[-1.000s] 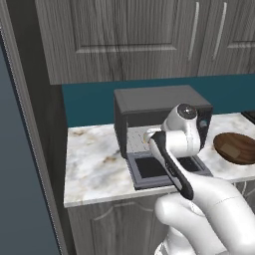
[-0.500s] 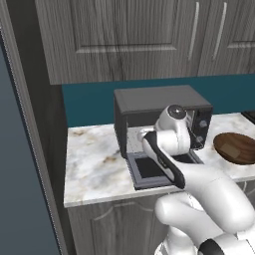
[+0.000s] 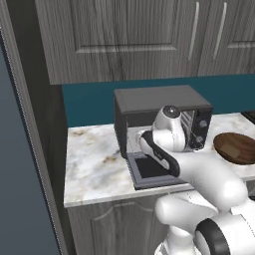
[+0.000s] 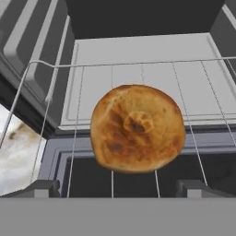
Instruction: Pick up the heated bread from the toaster oven and place it in the bowl. Then move the bread bowl to the dining counter.
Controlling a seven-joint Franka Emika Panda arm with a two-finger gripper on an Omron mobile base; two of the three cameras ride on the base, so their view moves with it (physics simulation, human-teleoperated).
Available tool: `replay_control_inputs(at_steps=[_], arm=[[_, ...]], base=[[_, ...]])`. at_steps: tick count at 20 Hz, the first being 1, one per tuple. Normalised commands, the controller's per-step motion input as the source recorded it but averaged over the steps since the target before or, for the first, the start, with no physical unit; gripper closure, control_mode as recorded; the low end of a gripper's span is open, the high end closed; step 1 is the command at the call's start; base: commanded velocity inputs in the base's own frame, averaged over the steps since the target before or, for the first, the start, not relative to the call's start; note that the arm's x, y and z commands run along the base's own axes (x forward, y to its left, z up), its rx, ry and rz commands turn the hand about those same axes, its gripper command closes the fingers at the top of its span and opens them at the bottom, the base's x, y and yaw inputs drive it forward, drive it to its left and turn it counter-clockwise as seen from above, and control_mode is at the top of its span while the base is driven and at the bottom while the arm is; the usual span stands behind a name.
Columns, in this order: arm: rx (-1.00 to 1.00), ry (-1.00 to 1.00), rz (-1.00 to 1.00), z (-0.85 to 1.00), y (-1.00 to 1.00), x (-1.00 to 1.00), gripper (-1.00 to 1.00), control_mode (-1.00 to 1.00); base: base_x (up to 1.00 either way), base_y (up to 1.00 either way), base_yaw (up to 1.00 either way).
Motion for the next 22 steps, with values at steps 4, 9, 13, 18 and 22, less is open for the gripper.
replay_control_inputs(at_steps=[4, 9, 13, 18, 22], arm=[[0.00, 0.00, 0.00, -0.09, 0.00, 0.21, -1.00, -1.00], [0.00, 0.00, 0.00, -0.08, 0.00, 0.21, -1.00, -1.00], [0.00, 0.00, 0.00, -0.17, 0.00, 0.16, -1.00, -1.00], [0.00, 0.00, 0.00, -0.14, -0.02, 0.09, -1.00, -1.00], [0.00, -0.07, -0.06, -0.10, -0.20, 0.00, -1.00, -1.00]], base=[[0.00, 0.00, 0.00], [0.00, 0.00, 0.00], [0.00, 0.00, 0.00], [0.00, 0.00, 0.00], [0.00, 0.00, 0.00]])
